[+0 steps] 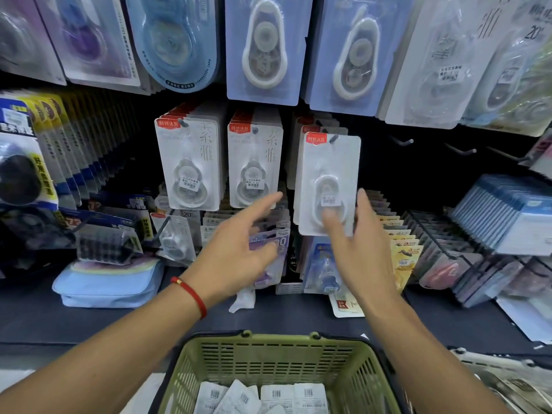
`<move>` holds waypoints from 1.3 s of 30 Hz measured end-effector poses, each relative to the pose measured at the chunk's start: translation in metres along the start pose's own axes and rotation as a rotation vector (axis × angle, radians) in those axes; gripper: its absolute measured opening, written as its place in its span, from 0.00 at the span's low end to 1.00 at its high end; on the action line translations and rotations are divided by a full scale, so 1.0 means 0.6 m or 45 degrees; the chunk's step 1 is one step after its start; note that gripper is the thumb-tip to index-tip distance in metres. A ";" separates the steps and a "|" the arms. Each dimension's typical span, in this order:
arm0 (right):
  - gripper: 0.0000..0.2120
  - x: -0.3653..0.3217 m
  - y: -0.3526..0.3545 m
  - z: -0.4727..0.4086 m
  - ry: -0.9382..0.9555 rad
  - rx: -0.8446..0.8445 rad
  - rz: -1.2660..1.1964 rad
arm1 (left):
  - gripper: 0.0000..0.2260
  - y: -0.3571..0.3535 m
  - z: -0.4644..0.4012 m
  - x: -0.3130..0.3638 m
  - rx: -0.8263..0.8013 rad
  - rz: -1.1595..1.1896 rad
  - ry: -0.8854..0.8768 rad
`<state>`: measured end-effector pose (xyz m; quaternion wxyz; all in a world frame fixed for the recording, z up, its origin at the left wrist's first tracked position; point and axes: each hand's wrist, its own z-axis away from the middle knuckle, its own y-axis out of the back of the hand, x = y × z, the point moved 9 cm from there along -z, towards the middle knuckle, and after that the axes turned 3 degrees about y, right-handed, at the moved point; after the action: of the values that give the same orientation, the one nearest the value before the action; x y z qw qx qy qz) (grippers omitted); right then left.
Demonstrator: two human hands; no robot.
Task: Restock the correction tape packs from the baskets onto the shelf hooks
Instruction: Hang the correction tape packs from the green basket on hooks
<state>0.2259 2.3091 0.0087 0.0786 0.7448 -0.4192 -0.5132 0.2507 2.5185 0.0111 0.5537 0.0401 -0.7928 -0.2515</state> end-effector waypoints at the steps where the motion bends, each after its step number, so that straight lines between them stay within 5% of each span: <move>1: 0.36 0.008 -0.003 0.001 0.011 -0.032 0.225 | 0.35 0.014 -0.006 -0.003 0.064 -0.167 -0.033; 5: 0.29 -0.048 -0.009 -0.003 0.488 0.077 0.437 | 0.34 0.033 -0.024 -0.010 0.155 -0.643 -0.186; 8: 0.27 -0.070 -0.061 -0.029 0.753 -0.039 0.611 | 0.34 0.030 -0.031 -0.018 0.172 -0.707 -0.204; 23: 0.45 -0.025 -0.170 -0.176 0.596 -0.297 0.972 | 0.32 0.022 -0.040 -0.047 0.093 -0.807 -0.289; 28: 0.34 -0.024 -0.150 -0.143 0.581 -0.218 0.869 | 0.28 0.016 -0.021 -0.057 0.070 -0.824 -0.290; 34: 0.12 0.041 -0.099 0.003 0.476 -0.193 0.261 | 0.20 -0.051 0.074 -0.143 -0.488 -1.056 -0.125; 39: 0.07 0.130 -0.193 0.152 0.387 -0.859 0.373 | 0.23 -0.088 0.246 -0.313 -0.977 -1.489 0.236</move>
<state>0.2224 2.3562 -0.1511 0.4525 0.6770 -0.3124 -0.4893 0.1790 2.5890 -0.2116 0.3681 0.2828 -0.4460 -0.7652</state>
